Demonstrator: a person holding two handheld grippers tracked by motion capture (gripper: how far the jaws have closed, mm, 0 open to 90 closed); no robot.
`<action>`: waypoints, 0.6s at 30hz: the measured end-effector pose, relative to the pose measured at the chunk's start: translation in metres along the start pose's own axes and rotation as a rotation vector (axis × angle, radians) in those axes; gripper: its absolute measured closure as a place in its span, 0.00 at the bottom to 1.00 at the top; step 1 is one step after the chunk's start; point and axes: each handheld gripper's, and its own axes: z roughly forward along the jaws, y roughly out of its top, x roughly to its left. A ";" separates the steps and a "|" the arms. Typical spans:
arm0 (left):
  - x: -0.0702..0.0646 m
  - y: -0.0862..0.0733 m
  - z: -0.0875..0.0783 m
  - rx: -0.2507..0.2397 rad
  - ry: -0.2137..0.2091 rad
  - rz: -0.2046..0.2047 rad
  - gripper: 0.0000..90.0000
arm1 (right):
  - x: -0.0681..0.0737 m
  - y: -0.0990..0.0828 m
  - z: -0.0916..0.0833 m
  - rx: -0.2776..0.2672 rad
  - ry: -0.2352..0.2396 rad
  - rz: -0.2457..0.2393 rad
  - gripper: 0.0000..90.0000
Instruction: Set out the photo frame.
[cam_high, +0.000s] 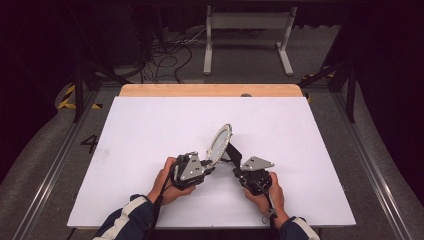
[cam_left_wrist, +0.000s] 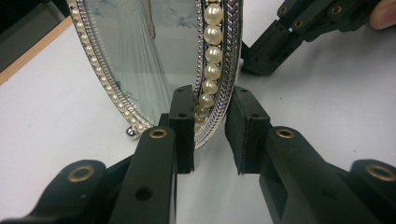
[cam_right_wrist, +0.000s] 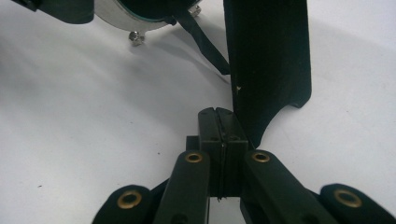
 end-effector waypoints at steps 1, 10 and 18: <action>0.000 0.000 0.000 -0.001 0.001 -0.002 0.81 | 0.000 0.000 0.000 -0.002 0.001 0.004 1.00; -0.005 0.005 0.002 0.000 -0.005 0.017 0.81 | -0.003 -0.002 0.000 -0.005 0.001 0.009 1.00; -0.005 0.005 0.003 -0.003 -0.011 0.014 0.81 | -0.005 -0.002 0.000 -0.003 -0.002 0.011 1.00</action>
